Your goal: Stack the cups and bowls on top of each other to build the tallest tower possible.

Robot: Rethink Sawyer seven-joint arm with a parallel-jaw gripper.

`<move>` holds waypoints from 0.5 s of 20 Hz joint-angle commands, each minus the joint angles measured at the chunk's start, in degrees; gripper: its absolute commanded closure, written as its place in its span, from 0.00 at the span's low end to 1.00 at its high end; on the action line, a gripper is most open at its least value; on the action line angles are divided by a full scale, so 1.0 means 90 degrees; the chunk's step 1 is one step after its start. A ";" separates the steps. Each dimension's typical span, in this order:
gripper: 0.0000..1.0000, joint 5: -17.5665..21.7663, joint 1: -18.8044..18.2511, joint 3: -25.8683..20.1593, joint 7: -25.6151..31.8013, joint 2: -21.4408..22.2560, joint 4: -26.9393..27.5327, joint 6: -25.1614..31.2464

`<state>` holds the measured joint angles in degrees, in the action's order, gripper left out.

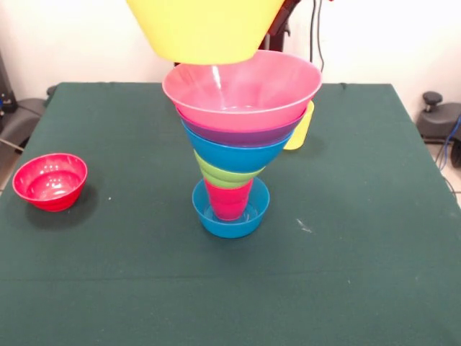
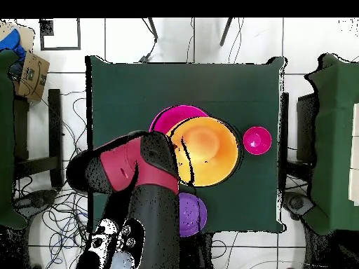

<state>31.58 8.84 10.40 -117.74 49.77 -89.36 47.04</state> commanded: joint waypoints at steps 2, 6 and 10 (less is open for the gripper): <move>1.00 -0.0065 0.0410 0.0214 -0.1812 -0.0446 0.0154 -0.0185; 1.00 -0.0420 0.0371 0.0185 -0.1760 -0.0562 0.0303 -0.0129; 1.00 -0.0541 0.0525 0.0292 -0.1856 -0.0751 0.0493 0.0154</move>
<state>29.04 12.35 13.96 -121.28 45.68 -88.57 47.02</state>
